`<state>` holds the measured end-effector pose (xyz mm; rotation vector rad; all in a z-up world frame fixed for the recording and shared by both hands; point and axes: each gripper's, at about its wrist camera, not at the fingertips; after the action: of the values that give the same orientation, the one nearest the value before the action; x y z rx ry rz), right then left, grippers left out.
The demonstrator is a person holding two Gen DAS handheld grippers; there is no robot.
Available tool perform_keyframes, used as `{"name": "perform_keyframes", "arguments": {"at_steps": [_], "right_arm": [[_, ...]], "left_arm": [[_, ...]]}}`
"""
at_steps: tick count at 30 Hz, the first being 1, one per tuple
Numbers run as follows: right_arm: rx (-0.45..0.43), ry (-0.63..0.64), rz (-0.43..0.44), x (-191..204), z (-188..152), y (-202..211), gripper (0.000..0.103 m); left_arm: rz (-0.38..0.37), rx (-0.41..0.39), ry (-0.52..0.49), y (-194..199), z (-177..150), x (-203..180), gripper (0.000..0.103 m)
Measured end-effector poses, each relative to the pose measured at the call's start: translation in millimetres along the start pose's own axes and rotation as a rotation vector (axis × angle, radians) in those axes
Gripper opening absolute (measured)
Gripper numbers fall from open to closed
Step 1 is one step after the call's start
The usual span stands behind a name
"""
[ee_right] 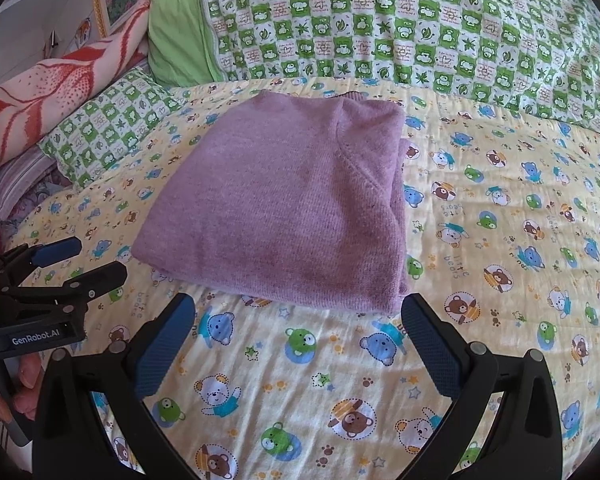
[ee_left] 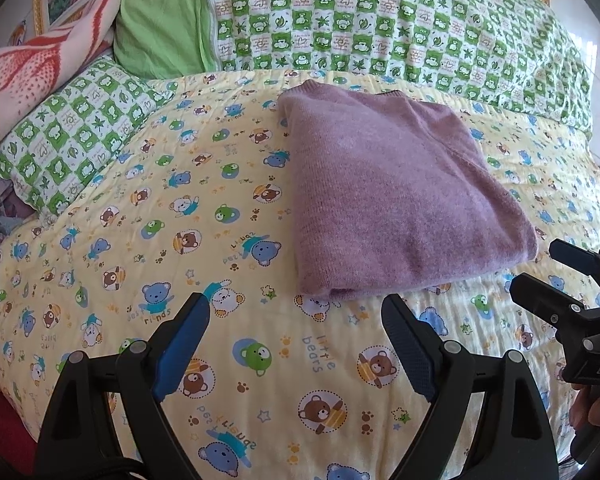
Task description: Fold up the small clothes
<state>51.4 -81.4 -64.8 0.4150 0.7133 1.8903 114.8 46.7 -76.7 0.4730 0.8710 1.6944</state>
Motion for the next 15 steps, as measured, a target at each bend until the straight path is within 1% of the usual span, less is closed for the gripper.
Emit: {"name": "perform_keyframes", "arguments": {"at_steps": [15], "right_arm": [[-0.011, -0.002, 0.002, 0.6, 5.4, 0.5, 0.103]], "left_arm": [[0.005, -0.003, -0.006, -0.5, 2.3, -1.2, 0.089]]}}
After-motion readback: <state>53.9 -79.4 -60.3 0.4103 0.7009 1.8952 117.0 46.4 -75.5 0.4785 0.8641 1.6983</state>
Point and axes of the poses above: each gripper's, at about its wrist camera, not at the fingertips, and y roughly against the way its jaws point, x to its left, z to its top, and after that the axes turned 14 degrees about y, right-handed
